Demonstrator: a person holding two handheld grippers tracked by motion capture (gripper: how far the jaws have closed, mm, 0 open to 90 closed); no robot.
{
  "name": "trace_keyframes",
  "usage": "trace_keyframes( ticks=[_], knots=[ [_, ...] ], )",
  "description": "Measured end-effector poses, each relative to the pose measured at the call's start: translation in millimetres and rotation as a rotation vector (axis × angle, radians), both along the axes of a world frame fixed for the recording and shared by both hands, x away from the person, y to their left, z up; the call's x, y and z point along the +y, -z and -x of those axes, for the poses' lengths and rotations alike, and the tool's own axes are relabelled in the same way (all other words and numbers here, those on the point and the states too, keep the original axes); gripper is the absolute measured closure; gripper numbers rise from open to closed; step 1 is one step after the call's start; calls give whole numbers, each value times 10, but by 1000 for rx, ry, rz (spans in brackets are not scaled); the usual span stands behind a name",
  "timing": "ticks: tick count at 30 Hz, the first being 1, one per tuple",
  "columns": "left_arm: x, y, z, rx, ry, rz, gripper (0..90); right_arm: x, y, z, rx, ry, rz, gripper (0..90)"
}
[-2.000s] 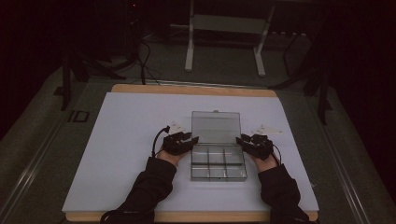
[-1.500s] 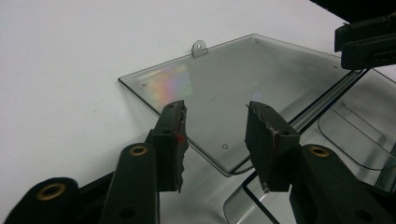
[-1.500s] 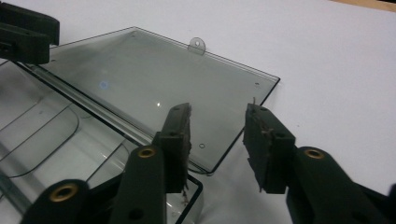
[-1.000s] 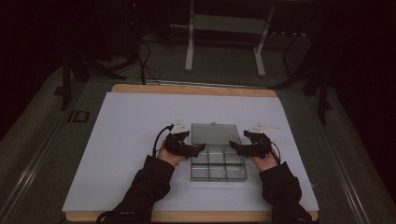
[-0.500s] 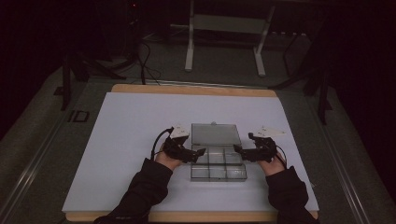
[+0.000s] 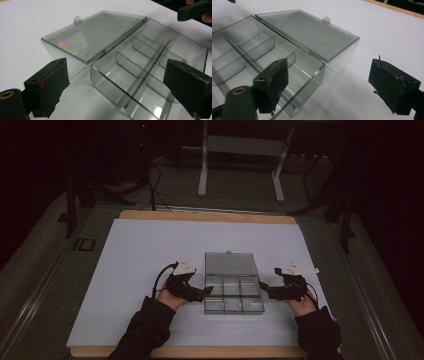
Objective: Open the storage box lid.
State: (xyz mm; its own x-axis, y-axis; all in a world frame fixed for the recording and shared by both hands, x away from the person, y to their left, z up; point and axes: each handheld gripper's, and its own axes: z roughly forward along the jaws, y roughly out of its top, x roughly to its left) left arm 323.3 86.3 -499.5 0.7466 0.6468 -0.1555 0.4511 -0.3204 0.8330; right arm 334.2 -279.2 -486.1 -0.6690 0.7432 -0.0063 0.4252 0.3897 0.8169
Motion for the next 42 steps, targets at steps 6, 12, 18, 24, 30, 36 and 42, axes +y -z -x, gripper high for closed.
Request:
trace_keyframes(
  ticks=[6,12,18,24,30,36,42],
  knots=[
    [75,38,93,-4,-7,-11,74,-103,13,84,1,18,4,161],
    [144,96,181,-8,-5,-48,74,-215,75,155,6,35,9,161],
    [211,153,233,-3,-7,-66,74,-313,133,221,4,54,15,160],
    [306,205,269,-5,-30,-72,74,-394,217,305,0,64,29,158],
    [415,268,310,11,-51,-82,74,-490,272,368,5,78,36,156],
    [550,298,368,18,-83,-86,74,-570,341,403,10,97,36,156],
    [649,341,432,27,-118,-91,74,-651,369,441,6,122,37,155]
  ],
)
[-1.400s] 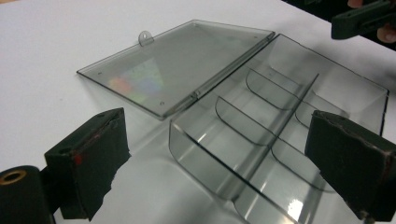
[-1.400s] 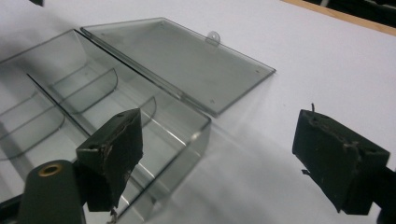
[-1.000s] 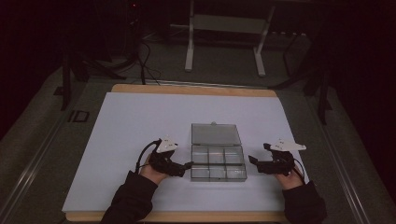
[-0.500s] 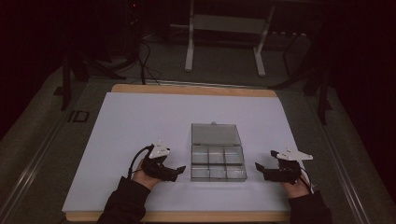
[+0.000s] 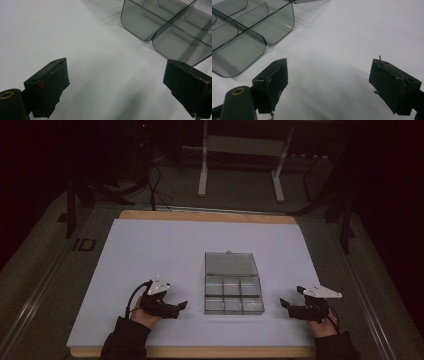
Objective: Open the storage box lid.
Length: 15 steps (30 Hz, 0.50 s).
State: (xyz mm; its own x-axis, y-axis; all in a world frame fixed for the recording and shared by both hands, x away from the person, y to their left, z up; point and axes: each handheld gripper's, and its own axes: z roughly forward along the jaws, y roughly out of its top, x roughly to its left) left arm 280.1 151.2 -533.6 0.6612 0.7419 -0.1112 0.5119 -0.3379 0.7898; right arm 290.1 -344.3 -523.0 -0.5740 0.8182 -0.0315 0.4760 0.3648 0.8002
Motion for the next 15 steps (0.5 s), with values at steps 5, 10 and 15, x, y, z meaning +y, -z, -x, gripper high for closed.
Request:
trace_keyframes(
  ticks=[5,10,15],
  knots=[
    [72,15,44,3,-26,-16,74,-77,10,27,-6,25,0,155],
    [145,8,82,0,-62,-46,74,-159,28,53,-3,50,2,154],
    [198,37,103,3,-92,-65,74,-227,31,68,-14,72,8,154]
  ],
)
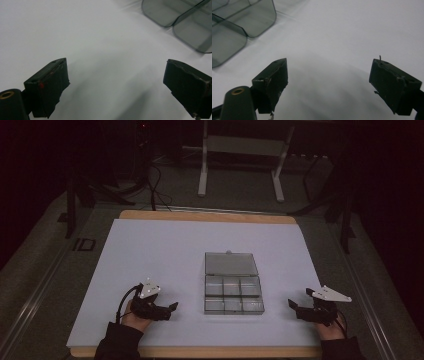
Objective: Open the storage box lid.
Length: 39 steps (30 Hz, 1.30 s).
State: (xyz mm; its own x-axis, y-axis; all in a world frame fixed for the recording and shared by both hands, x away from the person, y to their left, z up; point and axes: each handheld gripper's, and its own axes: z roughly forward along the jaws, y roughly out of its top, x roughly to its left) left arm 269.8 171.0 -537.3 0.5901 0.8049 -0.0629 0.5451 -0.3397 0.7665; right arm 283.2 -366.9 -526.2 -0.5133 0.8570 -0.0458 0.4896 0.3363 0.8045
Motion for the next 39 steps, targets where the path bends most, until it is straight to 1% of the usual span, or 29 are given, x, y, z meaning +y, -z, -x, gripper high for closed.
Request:
trace_keyframes(
  ticks=[3,6,8,13,16,17,20,21,22,23,24,29,36,39],
  knots=[
    [5,25,26,-4,-21,-12,74,-25,18,6,2,12,6,154],
    [-12,25,44,-22,-24,-31,74,-45,29,11,-2,25,-4,153],
    [-15,28,49,-26,-27,-34,74,-55,34,9,-5,28,-4,154],
    [13,30,49,-25,-49,-12,74,-61,53,7,-9,46,-1,154],
    [11,33,48,-26,-57,-11,74,-55,58,12,-15,65,9,154],
    [6,33,49,-28,-58,-16,74,-48,61,17,-23,77,16,154],
    [-34,34,69,-46,-61,-60,74,-29,65,23,-32,100,41,154],
    [-44,36,72,-50,-62,-67,74,-23,67,23,-35,108,49,154],
    [-59,38,74,-53,-60,-84,74,-20,68,22,-35,113,52,154],
    [-59,38,74,-53,-60,-84,74,-20,68,22,-35,113,52,154],
    [-70,41,76,-57,-64,-96,74,-17,73,17,-31,126,57,154],
    [-67,41,79,-59,-68,-94,74,-21,74,17,-32,136,57,154],
    [-36,40,67,-47,-72,-63,49,-13,79,9,-24,134,64,154],
    [-39,40,68,-47,-68,-68,44,-11,80,9,-22,133,66,154]
  ],
)
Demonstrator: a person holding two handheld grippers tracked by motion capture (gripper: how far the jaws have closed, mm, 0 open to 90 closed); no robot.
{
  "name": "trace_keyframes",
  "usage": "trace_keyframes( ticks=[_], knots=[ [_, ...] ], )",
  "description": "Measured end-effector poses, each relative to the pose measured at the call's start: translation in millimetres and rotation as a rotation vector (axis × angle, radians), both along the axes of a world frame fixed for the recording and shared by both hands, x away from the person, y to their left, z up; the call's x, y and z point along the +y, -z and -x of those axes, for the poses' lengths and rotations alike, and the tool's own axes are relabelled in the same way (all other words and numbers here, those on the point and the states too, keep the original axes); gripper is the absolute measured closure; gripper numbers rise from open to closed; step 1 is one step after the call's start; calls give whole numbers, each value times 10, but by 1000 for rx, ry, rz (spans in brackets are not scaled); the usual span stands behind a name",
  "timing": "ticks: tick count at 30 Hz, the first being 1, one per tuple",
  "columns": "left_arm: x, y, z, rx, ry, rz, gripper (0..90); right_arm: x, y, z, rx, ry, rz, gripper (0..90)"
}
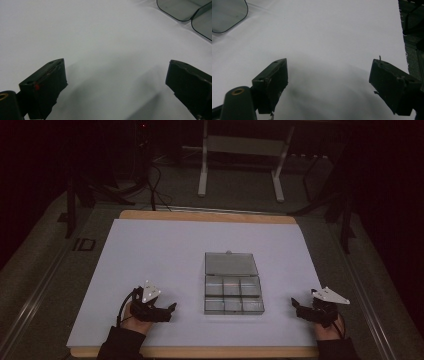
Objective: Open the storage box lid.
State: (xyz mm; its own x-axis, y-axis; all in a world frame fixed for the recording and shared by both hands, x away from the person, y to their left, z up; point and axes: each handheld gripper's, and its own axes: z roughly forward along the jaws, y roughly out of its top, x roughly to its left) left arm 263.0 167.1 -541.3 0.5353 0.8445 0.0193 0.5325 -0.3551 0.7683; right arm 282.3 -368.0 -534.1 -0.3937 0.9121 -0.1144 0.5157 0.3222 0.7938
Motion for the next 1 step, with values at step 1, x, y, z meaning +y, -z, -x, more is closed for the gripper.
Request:
trace_keyframes(
  ticks=[1],
  knots=[
    [-5,1,0,1,-1,-3,40,0,0,0,0,0,0,154]
  ],
)
